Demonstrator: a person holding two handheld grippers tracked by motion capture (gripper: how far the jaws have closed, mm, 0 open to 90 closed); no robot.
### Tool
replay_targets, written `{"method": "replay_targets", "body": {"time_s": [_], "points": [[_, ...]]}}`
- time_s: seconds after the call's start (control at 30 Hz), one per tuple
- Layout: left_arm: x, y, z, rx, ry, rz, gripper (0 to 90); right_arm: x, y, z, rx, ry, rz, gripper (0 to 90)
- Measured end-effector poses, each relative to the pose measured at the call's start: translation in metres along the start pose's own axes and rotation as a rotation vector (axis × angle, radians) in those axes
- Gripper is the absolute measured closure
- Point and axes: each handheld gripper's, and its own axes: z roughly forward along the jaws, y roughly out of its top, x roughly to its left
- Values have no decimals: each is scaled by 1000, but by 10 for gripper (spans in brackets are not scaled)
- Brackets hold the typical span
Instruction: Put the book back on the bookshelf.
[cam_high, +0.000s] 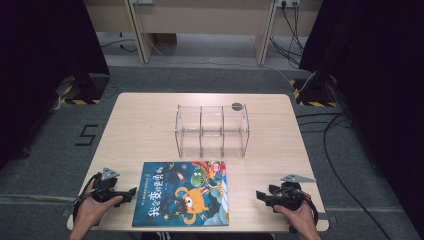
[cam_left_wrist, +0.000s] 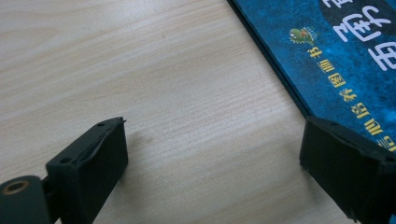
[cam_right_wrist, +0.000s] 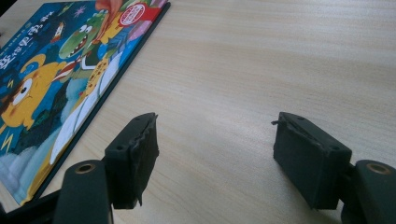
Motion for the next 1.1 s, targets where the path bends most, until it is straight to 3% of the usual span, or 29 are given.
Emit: {"method": "replay_targets", "body": {"time_s": [0.23, 0.43, 0.63, 0.7, 0.9, 1.0, 1.1], "points": [[-2, 2, -5, 5, -24, -6, 200, 0, 0, 0, 2, 2, 1, 311], [-5, 4, -11, -38, -116, -70, 297, -1, 0, 0, 1, -1, 6, 309], [-17, 7, -10, -25, -184, -68, 315, -1, 1, 0, -1, -2, 9, 306], [-23, 7, -6, 1, -214, -57, 316, -1, 1, 0, -2, -2, 9, 306], [-41, 11, -3, 13, -258, -19, 330, 0, 1, 0, -3, -1, 7, 301], [-48, 13, -1, 23, -222, 19, 306, 0, 1, 0, -3, 0, 12, 301], [-49, 13, 0, 13, -215, 21, 337, 0, 1, 1, -3, 3, 8, 301]]}}
